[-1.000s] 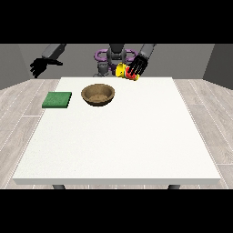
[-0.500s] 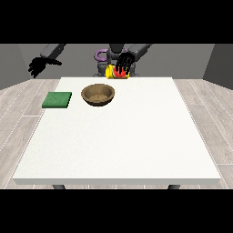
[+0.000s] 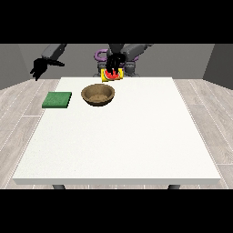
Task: Pick the cup and pour the ball into the bowl, then pick the bowl and place it on the pad
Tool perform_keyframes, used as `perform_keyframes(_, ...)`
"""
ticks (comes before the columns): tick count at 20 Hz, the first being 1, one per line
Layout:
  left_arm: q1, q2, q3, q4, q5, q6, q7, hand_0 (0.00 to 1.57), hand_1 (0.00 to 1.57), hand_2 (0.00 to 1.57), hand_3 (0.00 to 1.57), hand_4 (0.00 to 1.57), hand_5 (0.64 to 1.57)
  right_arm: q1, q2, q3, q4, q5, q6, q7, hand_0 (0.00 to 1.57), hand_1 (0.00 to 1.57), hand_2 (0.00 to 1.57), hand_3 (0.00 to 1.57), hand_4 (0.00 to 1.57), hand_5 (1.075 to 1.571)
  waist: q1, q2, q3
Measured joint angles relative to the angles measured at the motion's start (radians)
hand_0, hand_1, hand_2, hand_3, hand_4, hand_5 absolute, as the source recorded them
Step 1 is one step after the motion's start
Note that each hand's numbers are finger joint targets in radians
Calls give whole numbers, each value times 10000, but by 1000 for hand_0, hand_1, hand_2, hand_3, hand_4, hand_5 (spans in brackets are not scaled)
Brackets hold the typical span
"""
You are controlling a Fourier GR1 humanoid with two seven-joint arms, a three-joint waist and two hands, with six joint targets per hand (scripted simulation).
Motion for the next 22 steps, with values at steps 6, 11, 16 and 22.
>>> perform_keyframes(6, 10, -5, -999, -35, -766, -1060, 256, 0, 0, 1571, 1571, 1244, 1400, -249, 261, 154, 33, 26, -12, -39, 0, 0, 0, 190, 0, 1521, -277, 132, -2)
perform_keyframes(11, -655, 38, -1491, -97, -1424, -2387, 11, 769, 769, 1571, 1571, 1200, 1416, -329, 223, 144, 222, 34, 0, -101, 0, 0, 0, 239, 0, 1521, -225, 99, 0)
perform_keyframes(16, -1548, 113, -1690, -111, -2192, -3550, -401, 1552, 1552, 1571, 1571, 1188, 1466, -189, 171, 129, 459, 53, 73, -217, 0, 0, 0, 211, 0, 1517, -95, -79, 1)
perform_keyframes(22, -1694, 134, -1312, -295, -2868, -4062, -910, 1506, 1506, 1571, 1571, 1207, 1459, -31, 21, 65, 501, -42, 186, -228, 0, 0, 0, 0, 205, 1546, -50, -107, 0)
